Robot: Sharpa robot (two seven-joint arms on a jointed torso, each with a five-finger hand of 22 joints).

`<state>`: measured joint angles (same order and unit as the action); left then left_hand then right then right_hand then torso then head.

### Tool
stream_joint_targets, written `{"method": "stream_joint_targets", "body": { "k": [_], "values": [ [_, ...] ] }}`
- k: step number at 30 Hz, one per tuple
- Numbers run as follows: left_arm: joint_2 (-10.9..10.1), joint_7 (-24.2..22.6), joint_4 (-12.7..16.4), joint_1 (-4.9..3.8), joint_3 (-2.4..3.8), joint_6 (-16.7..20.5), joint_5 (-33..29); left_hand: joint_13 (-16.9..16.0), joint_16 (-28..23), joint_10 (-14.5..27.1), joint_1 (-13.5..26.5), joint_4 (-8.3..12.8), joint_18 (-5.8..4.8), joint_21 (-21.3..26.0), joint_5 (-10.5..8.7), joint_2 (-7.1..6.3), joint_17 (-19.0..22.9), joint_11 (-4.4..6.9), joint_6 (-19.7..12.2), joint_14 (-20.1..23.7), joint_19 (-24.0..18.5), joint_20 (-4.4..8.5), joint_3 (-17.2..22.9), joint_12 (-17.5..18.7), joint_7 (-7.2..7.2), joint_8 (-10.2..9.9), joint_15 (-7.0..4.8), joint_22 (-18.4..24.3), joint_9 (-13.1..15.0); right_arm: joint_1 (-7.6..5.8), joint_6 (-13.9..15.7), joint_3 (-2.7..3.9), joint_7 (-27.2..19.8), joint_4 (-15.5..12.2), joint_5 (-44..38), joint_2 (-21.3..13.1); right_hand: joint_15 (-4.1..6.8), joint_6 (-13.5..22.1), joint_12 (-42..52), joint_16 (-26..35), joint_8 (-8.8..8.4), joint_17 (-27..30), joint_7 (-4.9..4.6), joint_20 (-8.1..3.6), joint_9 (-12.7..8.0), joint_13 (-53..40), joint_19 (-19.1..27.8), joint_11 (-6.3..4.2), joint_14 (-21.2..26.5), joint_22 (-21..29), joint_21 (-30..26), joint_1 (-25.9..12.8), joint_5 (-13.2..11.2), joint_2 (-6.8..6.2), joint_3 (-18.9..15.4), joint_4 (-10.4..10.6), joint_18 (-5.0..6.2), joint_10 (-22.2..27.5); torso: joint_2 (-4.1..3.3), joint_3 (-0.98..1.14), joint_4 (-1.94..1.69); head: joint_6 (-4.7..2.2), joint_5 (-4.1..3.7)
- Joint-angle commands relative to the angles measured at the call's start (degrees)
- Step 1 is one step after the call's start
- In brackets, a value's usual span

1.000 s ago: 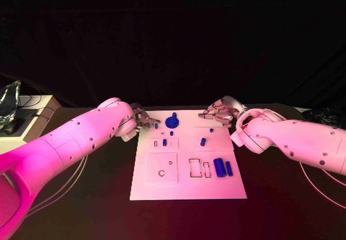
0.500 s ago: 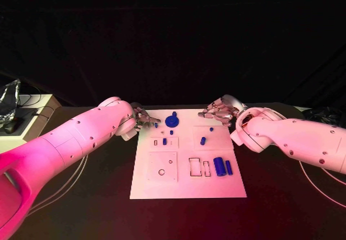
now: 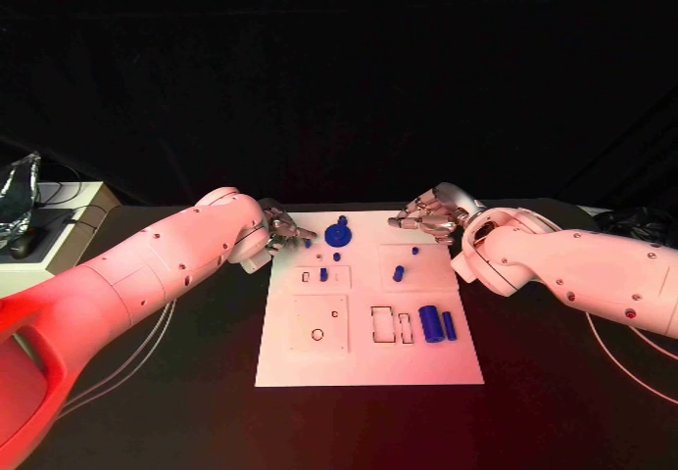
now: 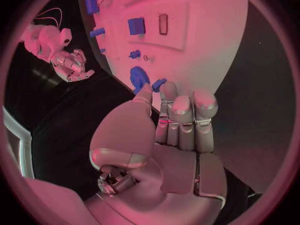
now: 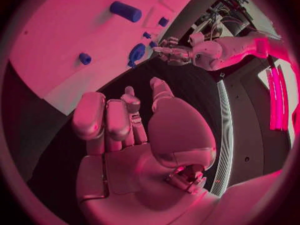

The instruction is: Assemble the parts on the task board

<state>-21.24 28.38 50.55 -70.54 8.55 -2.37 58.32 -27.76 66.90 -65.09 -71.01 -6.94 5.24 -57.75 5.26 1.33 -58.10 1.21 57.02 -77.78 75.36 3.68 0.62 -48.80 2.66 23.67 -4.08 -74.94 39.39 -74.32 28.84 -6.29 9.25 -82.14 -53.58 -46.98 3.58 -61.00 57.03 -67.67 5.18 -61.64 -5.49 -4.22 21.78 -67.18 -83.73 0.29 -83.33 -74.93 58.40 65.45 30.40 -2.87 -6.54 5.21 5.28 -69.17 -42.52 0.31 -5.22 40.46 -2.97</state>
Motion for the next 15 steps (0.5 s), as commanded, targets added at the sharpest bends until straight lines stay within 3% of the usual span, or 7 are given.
{"method": "stream_joint_targets", "body": {
  "k": [1, 8, 15],
  "values": [
    [0.2, -0.99, -0.13, -0.08, -0.01, -1.2, -0.82, 0.13, 0.3, 0.42, -0.92, 0.26, 0.41, 0.31, 0.23, 0.24, -0.06, -0.04, 0.09, 0.33, -0.04, -0.37, 1.42, 0.0, 0.01, -0.97, 0.08, -5.0, -0.7, -0.01, -0.27, 0.04, -0.54, 0.0, -0.6, 0.07, 0.01, -0.37, -0.18, 0.05, -0.26, -0.07, -0.21, -0.13, -0.06, -0.04, -3.42, 0.06, 0.11, -7.84, -0.07, -0.04, 0.17, 0.41, 0.02, -0.14, 0.04, -0.16, 0.02, 0.04, 0.07, 0.07, -0.04],
    [0.11, -1.06, -0.38, -0.08, -0.02, -1.4, -1.03, 0.35, 0.5, 0.42, -2.25, 1.64, 0.37, 0.31, 0.37, 0.5, -0.34, 0.05, 0.56, 0.39, -0.06, -0.37, 7.42, 0.46, 0.0, -3.03, 0.04, -5.11, -2.12, -0.02, -0.31, 0.04, -0.54, 0.06, -0.6, 0.06, 0.01, -0.37, -0.18, 0.05, -0.26, -0.07, -0.21, -0.13, -0.06, -0.04, -3.42, 0.06, 0.11, -7.84, -0.07, -0.04, 0.17, 0.41, 0.02, -0.14, 0.04, -0.16, 0.05, -0.02, 0.01, 0.22, -0.12],
    [0.1, -1.14, -0.3, -0.08, -0.09, -2.16, -1.1, 0.7, 0.68, 0.25, -2.41, 5.15, 0.3, 0.23, 0.27, -1.8, -0.67, 0.1, 0.19, 0.4, -0.17, -0.29, 20.12, 1.15, 0.04, -3.6, -0.05, -5.22, -2.0, -0.02, -0.3, 0.04, -0.59, 0.11, -0.6, 0.11, 0.01, -0.37, -0.18, 0.05, -0.26, -0.07, -0.21, -0.13, -0.06, -0.04, -3.42, 0.06, 0.11, -7.84, -0.07, -0.04, 0.17, 0.41, 0.02, -0.14, 0.04, -0.16, 0.07, -0.03, 0.01, 0.2, -0.02]
  ]
}}
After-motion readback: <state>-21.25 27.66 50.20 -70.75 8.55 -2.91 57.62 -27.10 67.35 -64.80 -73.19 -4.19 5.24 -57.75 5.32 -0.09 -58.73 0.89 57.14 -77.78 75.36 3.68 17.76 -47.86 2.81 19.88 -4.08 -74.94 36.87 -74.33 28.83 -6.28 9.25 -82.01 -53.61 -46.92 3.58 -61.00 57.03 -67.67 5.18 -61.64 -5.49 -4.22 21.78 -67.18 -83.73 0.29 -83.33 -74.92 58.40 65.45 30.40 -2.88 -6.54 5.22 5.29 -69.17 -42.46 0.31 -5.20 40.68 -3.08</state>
